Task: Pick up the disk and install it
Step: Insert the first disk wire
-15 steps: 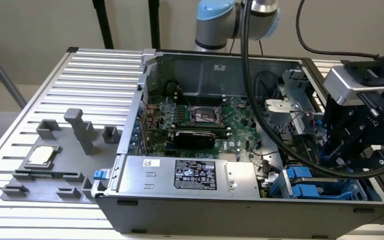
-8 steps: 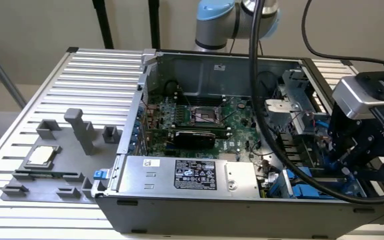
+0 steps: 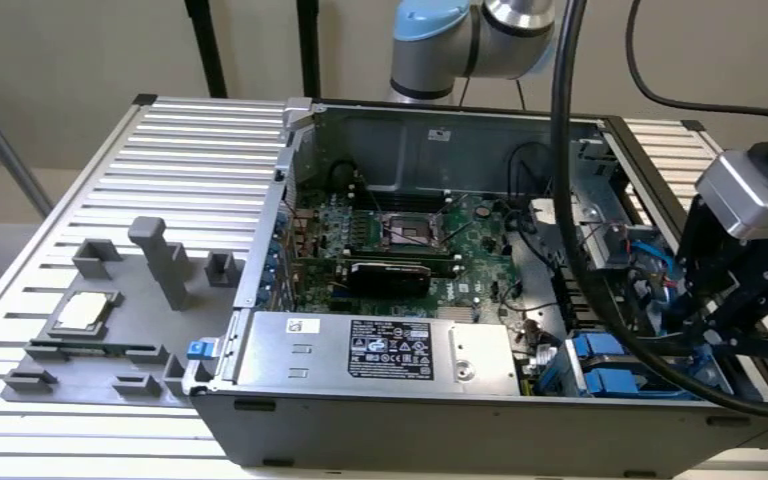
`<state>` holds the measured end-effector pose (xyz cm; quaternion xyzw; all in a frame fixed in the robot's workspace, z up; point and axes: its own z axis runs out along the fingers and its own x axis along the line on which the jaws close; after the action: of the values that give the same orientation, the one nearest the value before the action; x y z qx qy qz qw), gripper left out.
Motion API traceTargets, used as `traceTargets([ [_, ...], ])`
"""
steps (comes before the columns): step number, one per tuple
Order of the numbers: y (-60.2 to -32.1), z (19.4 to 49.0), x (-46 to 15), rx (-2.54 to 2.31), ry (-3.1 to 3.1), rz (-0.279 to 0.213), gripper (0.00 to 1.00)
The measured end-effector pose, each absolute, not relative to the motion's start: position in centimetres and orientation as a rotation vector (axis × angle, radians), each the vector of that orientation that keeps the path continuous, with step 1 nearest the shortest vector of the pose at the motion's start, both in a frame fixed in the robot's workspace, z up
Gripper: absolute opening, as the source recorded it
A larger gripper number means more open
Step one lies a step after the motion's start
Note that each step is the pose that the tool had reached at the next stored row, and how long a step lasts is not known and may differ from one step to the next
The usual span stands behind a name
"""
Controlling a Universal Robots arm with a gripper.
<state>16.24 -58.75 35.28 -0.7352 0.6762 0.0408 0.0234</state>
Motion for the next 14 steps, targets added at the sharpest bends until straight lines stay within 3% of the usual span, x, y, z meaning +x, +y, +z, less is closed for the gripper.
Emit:
traceTargets([
  [14,-59.23,35.24,16.86,-2.301,2.056,0.138,1.0],
])
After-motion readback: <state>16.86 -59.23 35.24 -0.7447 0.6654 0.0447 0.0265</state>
